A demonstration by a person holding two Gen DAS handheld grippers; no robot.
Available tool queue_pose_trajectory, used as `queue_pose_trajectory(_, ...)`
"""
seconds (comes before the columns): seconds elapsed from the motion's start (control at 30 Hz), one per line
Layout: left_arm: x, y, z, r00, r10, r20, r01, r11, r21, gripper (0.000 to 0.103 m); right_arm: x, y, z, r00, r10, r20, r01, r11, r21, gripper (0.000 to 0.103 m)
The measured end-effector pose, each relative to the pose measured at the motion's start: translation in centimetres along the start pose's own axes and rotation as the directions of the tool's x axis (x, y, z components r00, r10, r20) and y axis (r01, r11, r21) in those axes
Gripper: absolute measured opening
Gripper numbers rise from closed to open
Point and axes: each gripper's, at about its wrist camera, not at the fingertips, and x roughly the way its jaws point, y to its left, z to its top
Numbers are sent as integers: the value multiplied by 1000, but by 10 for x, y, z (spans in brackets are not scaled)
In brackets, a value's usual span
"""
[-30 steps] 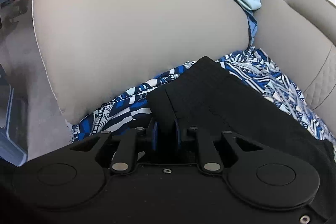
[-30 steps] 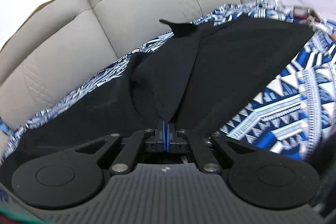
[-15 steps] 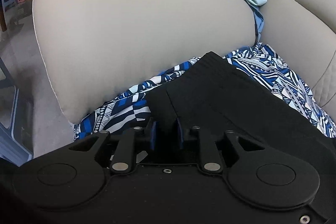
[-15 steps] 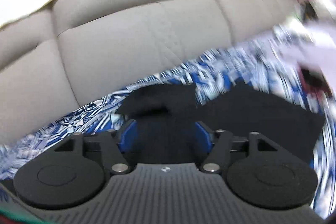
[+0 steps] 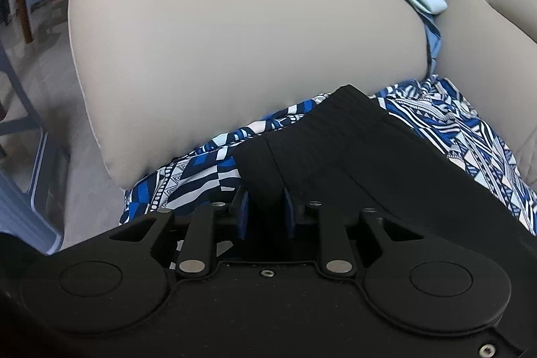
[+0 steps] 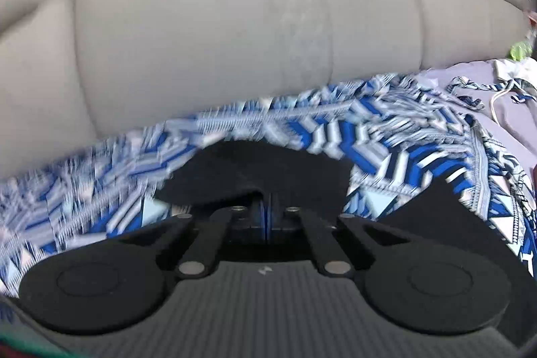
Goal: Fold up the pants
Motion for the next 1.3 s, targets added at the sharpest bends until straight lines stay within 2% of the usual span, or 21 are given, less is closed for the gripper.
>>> queue_pose_trajectory(0.13, 1, -1, 0, 1000, 14, 0, -14, 1000, -5, 22, -37, -43, -6, 988, -87, 124, 68, 987, 147, 3)
queue_pose_trajectory(0.27, 2, -2, 2, 1000, 21, -8, -21, 1000, -12, 23, -75, -90, -32, 975, -148, 165, 102, 961, 258, 4)
queue_pose_trajectory(0.4, 3, -4, 5, 999, 28, -20, -28, 1000, -8, 23, -88, -128, -67, 974, -198, 106, 158, 940, 302, 4)
queue_pose_trajectory(0.5, 4, -3, 6, 999, 29, -29, -29, 1000, -10, 23, -86, -157, -86, 977, -211, 37, 178, 895, 410, 4)
queue_pose_trajectory(0.57, 5, -4, 7, 999, 32, -32, -33, 999, -9, 23, -93, -168, -94, 977, -210, 41, 169, 877, 450, 4)
queue_pose_trajectory(0.7, 4, -9, 4, 998, 53, -15, -53, 999, 8, 23, -92, -176, -100, 976, -216, 12, 192, 893, 407, 3)
queue_pose_trajectory(0.9, 2, -11, 1, 998, 68, 2, -68, 997, 31, 24, -96, -179, -101, 975, -219, 28, 188, 888, 419, 4)
queue_pose_trajectory(0.97, 2, -12, 2, 997, 75, 3, -75, 997, 36, 24, -94, -182, -100, 972, -233, 36, 198, 888, 416, 7)
queue_pose_trajectory(1.0, 1, -13, 2, 997, 81, 8, -82, 996, 46, 24, -93, -184, -100, 969, -243, 35, 206, 883, 421, 21)
queue_pose_trajectory(1.07, -3, -17, 1, 996, 89, 24, -91, 993, 72, 25, -96, -187, -100, 974, -215, 70, 165, 889, 428, 44)
queue_pose_trajectory(1.1, -7, -18, -1, 996, 85, 34, -88, 992, 87, 28, -100, -187, -100, 975, -197, 100, 135, 892, 431, 62)
queue_pose_trajectory(1.13, -12, -20, -3, 996, 72, 45, -76, 992, 104, 41, -107, -185, -100, 974, -180, 141, 103, 895, 434, 77)
queue_pose_trajectory(1.17, -18, -21, -6, 997, 53, 62, -60, 992, 115, 52, -114, -182, -101, 968, -174, 183, 79, 898, 433, 82)
queue_pose_trajectory(1.23, -36, -24, -11, 992, 15, 128, -32, 991, 132, 56, -128, -169, -101, 951, -158, 266, 38, 913, 406, 91)
queue_pose_trajectory(1.3, -57, -31, -17, 976, -28, 214, -8, 986, 166, 62, -135, -148, -99, 937, -133, 323, 16, 940, 342, 93)
